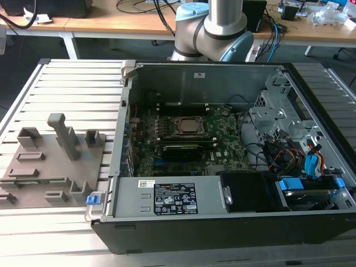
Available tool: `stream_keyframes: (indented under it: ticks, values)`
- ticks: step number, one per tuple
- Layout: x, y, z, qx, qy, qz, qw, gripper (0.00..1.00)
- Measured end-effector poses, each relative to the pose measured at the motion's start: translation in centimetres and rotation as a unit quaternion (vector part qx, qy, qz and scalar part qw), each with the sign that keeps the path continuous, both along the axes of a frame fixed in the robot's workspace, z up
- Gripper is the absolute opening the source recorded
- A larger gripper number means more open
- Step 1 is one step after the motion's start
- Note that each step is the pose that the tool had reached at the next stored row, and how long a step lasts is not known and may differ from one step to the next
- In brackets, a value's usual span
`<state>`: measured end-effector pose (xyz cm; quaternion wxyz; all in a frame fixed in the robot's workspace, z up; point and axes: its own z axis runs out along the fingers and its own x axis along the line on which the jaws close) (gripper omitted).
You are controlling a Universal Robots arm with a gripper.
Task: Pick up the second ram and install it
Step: 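Pick up the second ram and move it above second insertion slot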
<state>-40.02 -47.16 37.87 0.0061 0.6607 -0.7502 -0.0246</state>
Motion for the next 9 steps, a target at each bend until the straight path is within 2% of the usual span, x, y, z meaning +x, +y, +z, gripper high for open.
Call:
stream_keyframes:
  ticks: [1, 2, 9]
  values:
    - [0.0, 0.0, 0.0, 0.0, 0.0, 0.0, 1.0, 0.29]
    - [0.0, 0.0, 0.0, 0.0, 0.0, 0.0, 1.0, 0.36]
    - [0.09, 0.01, -0.21, -0.0003, -0.0001, 0.006, 1.0, 0.36]
